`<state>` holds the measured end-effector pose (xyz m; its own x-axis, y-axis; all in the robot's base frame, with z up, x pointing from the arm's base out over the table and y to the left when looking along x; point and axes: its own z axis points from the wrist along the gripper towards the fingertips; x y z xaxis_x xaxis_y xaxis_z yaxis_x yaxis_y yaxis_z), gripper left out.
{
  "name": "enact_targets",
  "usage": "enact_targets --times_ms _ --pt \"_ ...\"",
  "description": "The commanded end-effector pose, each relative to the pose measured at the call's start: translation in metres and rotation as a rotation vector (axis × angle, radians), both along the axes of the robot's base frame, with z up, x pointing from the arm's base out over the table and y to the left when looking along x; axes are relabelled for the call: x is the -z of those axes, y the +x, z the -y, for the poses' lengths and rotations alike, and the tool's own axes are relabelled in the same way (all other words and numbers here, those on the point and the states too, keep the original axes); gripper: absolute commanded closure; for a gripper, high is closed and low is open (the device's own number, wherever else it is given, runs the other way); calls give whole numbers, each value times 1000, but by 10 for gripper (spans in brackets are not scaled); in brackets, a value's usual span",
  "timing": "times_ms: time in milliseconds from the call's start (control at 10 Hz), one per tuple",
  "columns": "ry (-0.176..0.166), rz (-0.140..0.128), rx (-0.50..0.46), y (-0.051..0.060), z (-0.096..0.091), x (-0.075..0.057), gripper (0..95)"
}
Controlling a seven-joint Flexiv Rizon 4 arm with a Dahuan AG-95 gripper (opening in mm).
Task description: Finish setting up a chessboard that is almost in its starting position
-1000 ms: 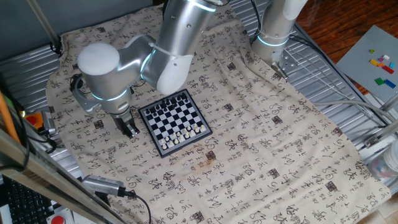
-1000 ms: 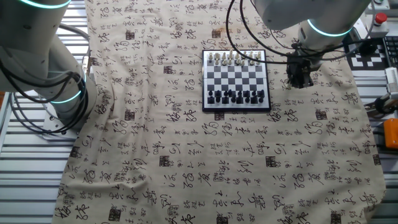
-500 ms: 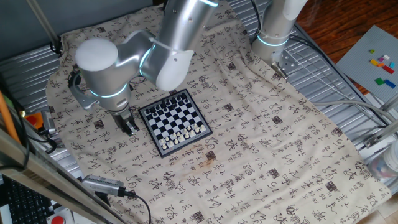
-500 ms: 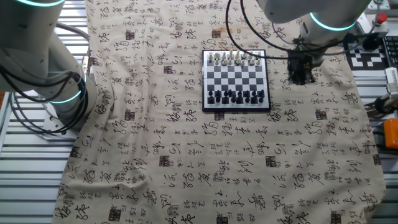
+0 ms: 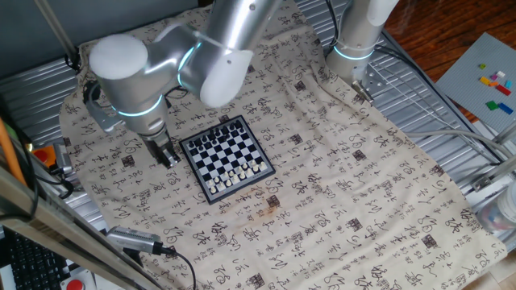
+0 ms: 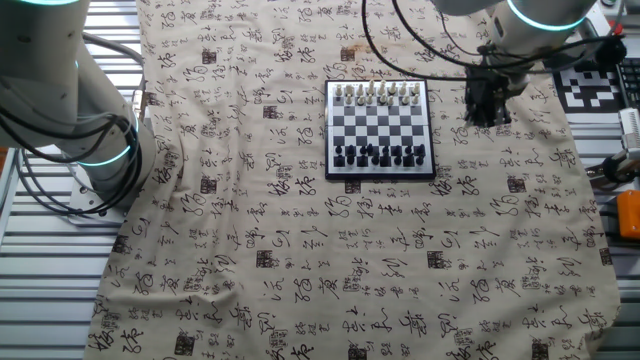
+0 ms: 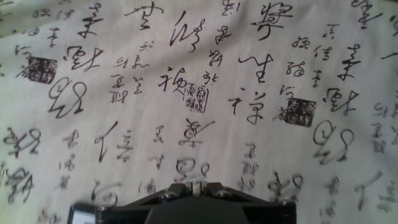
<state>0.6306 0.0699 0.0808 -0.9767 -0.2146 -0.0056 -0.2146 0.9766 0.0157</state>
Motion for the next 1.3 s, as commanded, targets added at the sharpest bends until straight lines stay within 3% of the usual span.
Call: enact_targets --times_ms 100,400,700,1300 --pt "-5 4 9 -10 4 -5 950" --pt "-7 -6 29 -11 3 -13 950" --pt "-6 -4 23 -11 3 -14 950" --pt "2 -37 -133 -11 3 -14 950"
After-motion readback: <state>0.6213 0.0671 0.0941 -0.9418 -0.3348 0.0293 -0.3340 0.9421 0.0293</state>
